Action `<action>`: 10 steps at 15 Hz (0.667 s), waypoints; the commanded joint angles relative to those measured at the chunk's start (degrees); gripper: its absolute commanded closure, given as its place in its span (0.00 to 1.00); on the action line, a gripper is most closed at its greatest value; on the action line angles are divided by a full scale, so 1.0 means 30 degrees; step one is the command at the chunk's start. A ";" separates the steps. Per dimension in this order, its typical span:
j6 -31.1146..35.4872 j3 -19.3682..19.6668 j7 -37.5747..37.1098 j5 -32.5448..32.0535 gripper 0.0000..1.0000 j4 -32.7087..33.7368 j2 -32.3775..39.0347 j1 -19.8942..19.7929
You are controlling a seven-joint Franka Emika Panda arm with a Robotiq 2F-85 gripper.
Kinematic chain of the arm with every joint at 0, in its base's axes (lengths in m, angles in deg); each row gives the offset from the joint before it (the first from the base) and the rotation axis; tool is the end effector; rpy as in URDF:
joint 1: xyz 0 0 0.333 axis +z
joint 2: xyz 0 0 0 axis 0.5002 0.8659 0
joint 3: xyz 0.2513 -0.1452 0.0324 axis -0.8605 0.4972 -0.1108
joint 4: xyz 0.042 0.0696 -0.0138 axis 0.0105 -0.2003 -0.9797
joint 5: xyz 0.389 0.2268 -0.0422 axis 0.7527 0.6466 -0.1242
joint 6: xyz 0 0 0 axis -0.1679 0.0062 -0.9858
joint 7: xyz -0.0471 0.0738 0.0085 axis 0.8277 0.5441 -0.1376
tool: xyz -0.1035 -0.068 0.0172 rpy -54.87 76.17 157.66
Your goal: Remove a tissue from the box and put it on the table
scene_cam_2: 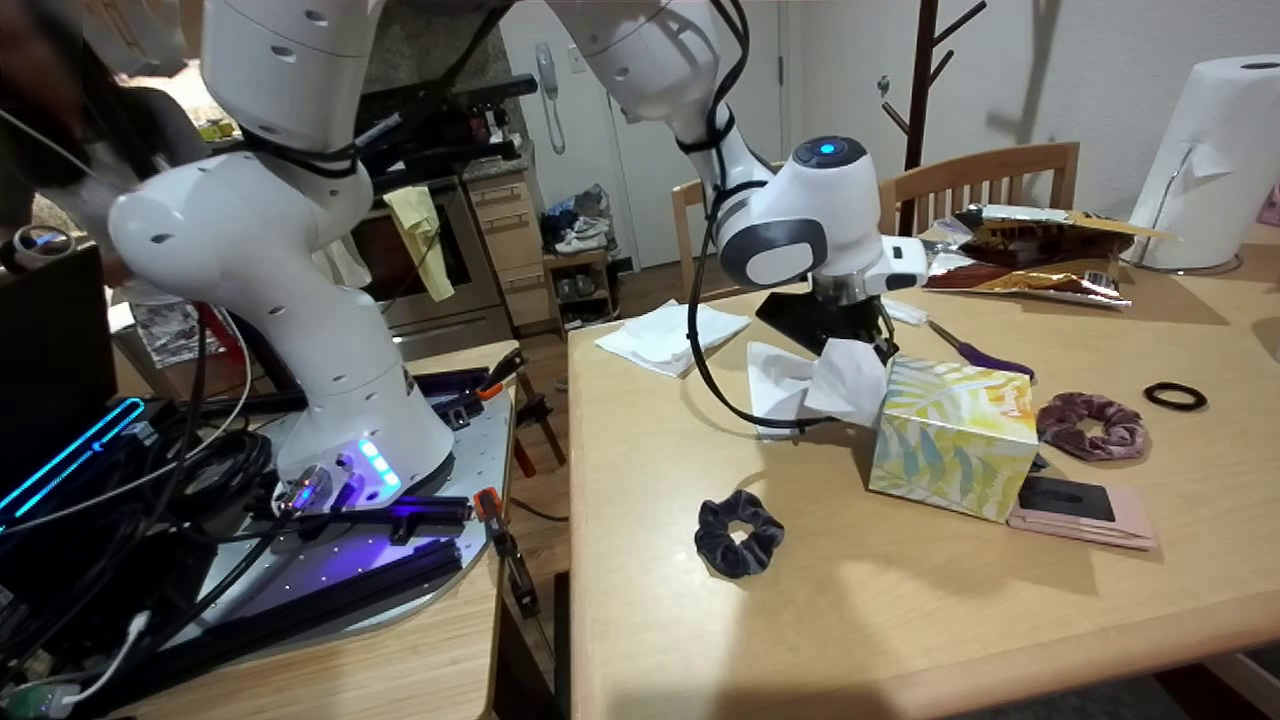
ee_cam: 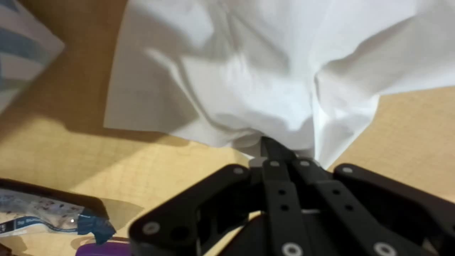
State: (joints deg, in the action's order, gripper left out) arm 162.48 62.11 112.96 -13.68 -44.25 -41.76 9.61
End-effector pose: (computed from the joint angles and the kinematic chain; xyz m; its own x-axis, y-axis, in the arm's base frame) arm 0.6227 -0.0102 0.0321 0.9081 0.2940 0.2983 0.3333 -0.9385 -0.0898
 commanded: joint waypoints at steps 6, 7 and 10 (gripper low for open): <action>0.3553 -0.1425 -0.2588 -0.0066 1.00 -0.3708 0.0246 -0.1193; 0.4081 -0.1610 -0.2952 -0.0237 1.00 -0.4128 0.0198 -0.1360; 0.5353 -0.1092 -0.4520 -0.0614 1.00 -0.5761 -0.0548 -0.0953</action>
State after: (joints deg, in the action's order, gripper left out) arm 176.29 57.91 103.78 -13.98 -54.49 -43.18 6.88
